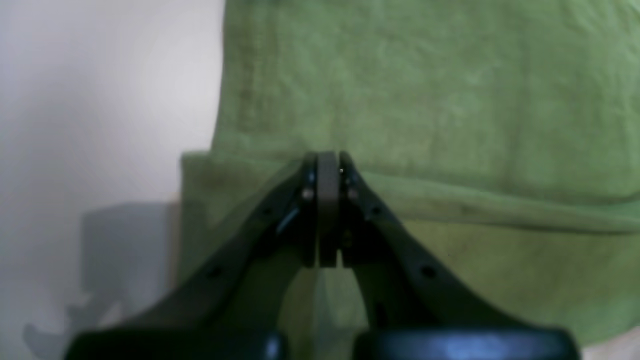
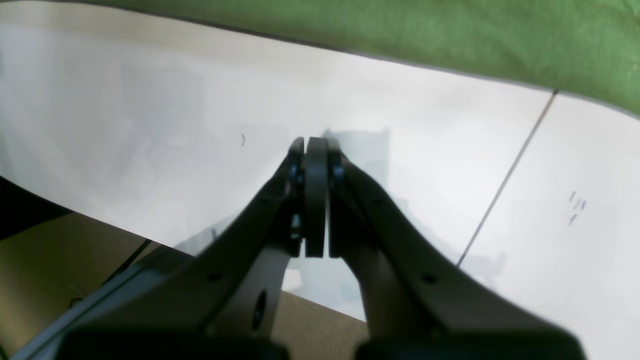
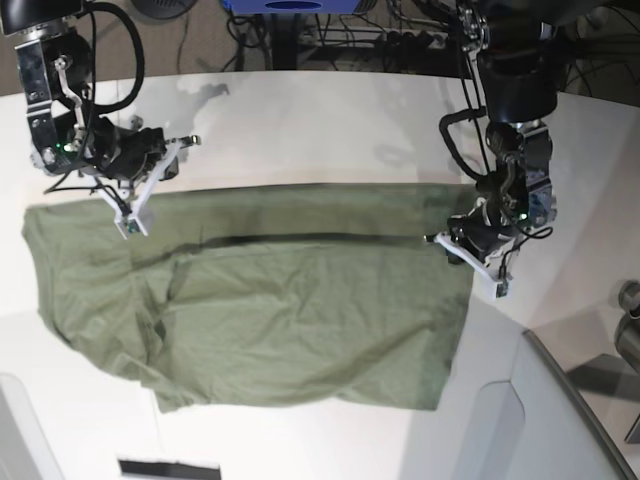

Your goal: Layout the t-shirt on the table in an organized manner, then fold the t-shirt properly

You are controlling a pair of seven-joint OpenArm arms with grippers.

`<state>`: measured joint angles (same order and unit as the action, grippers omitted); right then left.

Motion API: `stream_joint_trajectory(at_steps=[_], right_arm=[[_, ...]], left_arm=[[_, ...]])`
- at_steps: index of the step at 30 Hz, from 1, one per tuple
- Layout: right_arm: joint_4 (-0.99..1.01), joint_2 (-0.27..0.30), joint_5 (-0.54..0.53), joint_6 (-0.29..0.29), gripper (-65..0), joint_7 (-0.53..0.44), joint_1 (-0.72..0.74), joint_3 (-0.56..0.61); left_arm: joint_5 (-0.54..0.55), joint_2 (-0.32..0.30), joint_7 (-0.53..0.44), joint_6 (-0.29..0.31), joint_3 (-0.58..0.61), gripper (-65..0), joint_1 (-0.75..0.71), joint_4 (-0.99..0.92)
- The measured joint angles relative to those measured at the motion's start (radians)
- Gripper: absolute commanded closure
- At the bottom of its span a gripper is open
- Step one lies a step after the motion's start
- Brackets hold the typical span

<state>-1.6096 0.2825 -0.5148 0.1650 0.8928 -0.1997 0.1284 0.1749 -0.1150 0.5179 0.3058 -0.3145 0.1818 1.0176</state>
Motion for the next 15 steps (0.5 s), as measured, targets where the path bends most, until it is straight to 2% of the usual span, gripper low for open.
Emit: stream_joint_trajectory(at_steps=[2, 6, 8, 9, 12, 15], right_arm=[[0.0, 0.0, 0.0, 0.0, 0.0, 0.0, 0.0, 0.0], [0.0, -0.003, -0.001, 0.0, 0.0, -0.002, 0.0, -0.011], [0.0, -0.017, -0.009, 0.01, 0.0, -0.048, -0.009, -0.079], [0.0, -0.022, -0.008, 0.006, 0.0, -0.081, -0.013, -0.124], [0.0, -0.058, 0.007, -0.008, -0.2, -0.096, -0.021, -0.241], [0.0, -0.076, 0.0, 0.0, 0.0, -0.083, -0.03, -0.254]], left_arm=[[0.011, 0.001, -0.047, 0.0, 0.0, 0.0, 0.022, -0.035], [0.011, 0.01, -0.051, -0.003, -0.011, 0.0, 0.031, -0.052], [0.01, 0.013, -0.051, -0.003, -0.014, 0.0, 0.009, -0.016], [0.011, 0.016, -0.05, -0.002, -0.036, 0.0, -0.005, 0.004], [0.01, 0.019, -0.05, 0.007, -0.156, 0.0, -0.058, 0.093], [0.012, 0.006, -0.051, -0.001, -0.212, 0.0, -0.154, 0.235]])
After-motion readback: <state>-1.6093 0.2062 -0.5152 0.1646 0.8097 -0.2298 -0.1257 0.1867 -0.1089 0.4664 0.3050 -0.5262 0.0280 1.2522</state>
